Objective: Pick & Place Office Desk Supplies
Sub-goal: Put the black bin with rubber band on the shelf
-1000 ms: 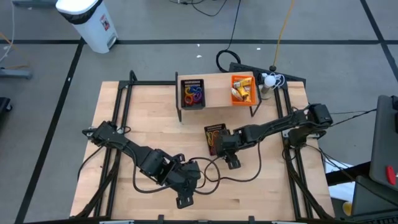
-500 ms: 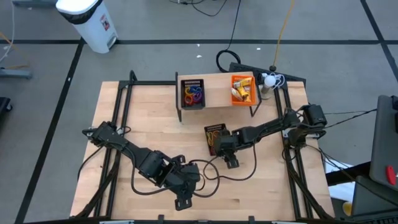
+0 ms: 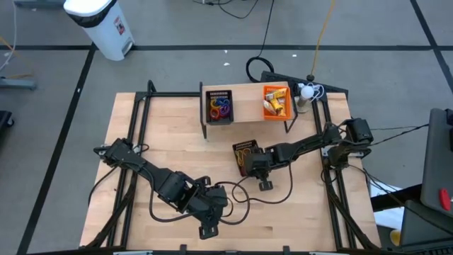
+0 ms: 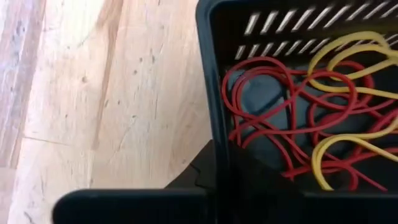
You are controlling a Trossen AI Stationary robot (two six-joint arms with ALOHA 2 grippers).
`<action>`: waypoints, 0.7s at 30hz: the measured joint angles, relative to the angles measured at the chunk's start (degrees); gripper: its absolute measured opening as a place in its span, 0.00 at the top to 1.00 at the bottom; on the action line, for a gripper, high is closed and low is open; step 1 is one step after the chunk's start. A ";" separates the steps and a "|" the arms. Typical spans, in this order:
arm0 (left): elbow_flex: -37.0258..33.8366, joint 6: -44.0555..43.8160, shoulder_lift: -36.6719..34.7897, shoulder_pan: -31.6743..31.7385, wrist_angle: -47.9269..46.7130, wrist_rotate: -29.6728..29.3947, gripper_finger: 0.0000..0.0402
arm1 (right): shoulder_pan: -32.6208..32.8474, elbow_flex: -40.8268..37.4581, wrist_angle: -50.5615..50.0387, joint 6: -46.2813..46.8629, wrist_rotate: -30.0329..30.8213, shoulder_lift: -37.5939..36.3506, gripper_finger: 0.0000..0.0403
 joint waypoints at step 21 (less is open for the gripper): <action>0.00 4.15 0.00 0.15 -0.36 -2.56 0.36 | 4.19 -0.07 -12.06 2.93 7.25 -27.41 1.00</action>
